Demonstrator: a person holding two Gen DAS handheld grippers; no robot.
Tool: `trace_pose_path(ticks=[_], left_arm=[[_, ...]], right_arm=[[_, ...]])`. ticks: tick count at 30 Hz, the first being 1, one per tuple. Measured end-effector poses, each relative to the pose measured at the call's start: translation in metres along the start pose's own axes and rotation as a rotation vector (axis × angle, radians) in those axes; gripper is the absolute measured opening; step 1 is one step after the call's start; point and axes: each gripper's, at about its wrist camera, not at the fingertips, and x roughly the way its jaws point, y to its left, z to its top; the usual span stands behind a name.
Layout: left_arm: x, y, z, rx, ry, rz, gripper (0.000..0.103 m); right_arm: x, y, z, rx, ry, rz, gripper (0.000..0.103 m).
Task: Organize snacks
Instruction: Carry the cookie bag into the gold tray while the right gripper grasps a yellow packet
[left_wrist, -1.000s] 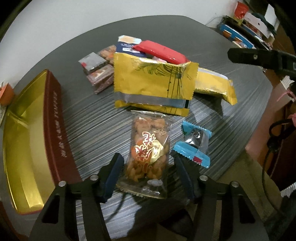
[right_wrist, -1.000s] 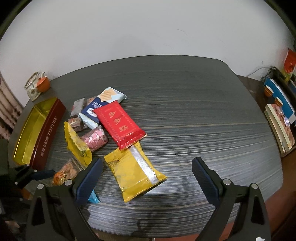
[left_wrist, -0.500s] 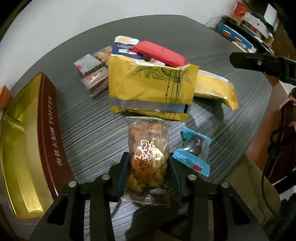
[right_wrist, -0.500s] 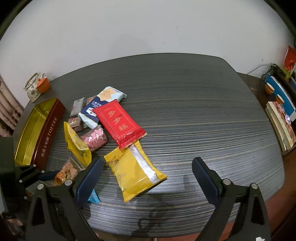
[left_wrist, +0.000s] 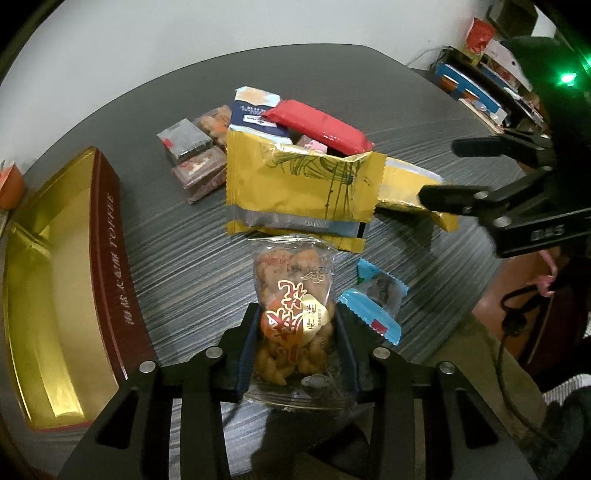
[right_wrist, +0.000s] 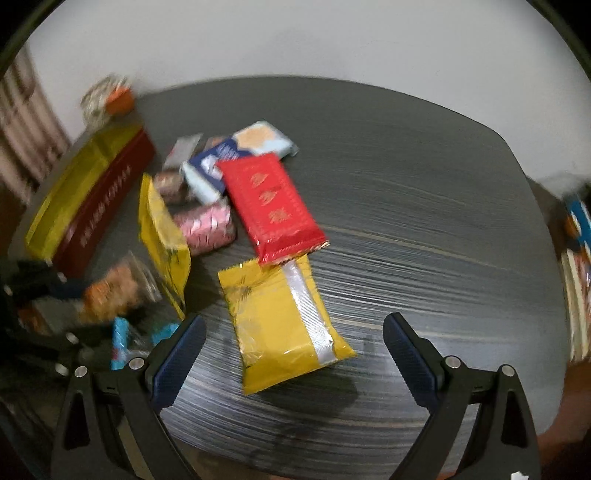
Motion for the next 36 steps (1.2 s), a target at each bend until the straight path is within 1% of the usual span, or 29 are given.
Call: trace_pose_path(ticks=[2, 5, 8, 11, 14, 16, 19, 20, 21, 26, 32, 36], left_arm=[[-0.003, 0.000, -0.001, -0.011, -0.002, 0.001, 0.040], [-0.009, 0.001, -0.004, -0.021, -0.008, 0.001, 0.040], [-0.013, 0.000, -0.004, -0.025, -0.012, 0.008, 0.040], [-0.016, 0.000, -0.006, -0.034, -0.014, 0.009, 0.040], [-0.019, 0.000, -0.008, -0.038, -0.015, 0.010, 0.040], [-0.020, -0.001, -0.008, -0.038, -0.017, 0.012, 0.040], [-0.022, -0.001, -0.008, -0.043, -0.023, 0.012, 0.040], [-0.023, 0.000, -0.008, -0.046, -0.024, 0.012, 0.040], [-0.023, 0.000, -0.007, -0.048, -0.025, 0.013, 0.040], [-0.027, 0.002, -0.007, -0.052, -0.032, 0.017, 0.040], [-0.032, 0.005, -0.004, -0.069, -0.043, 0.019, 0.040], [-0.038, 0.009, -0.003, -0.080, -0.055, 0.023, 0.040]], right_arm=[[0.008, 0.001, 0.002, -0.042, 0.016, -0.011, 0.095], [0.014, -0.003, 0.006, -0.044, 0.025, 0.023, 0.095], [0.026, -0.005, 0.009, -0.055, 0.052, 0.029, 0.094], [0.032, -0.005, 0.009, -0.054, 0.063, 0.037, 0.089], [0.035, -0.006, 0.010, -0.039, 0.075, 0.069, 0.080], [0.038, -0.006, 0.010, -0.031, 0.079, 0.073, 0.078], [0.041, -0.007, 0.010, -0.014, 0.088, 0.095, 0.071], [0.041, -0.007, 0.010, -0.007, 0.089, 0.104, 0.067], [0.042, -0.009, 0.009, 0.000, 0.095, 0.120, 0.066], [0.044, -0.003, 0.008, -0.009, 0.092, 0.108, 0.066], [0.043, -0.002, 0.007, -0.009, 0.090, 0.102, 0.060], [0.043, 0.001, 0.007, -0.009, 0.090, 0.092, 0.058]])
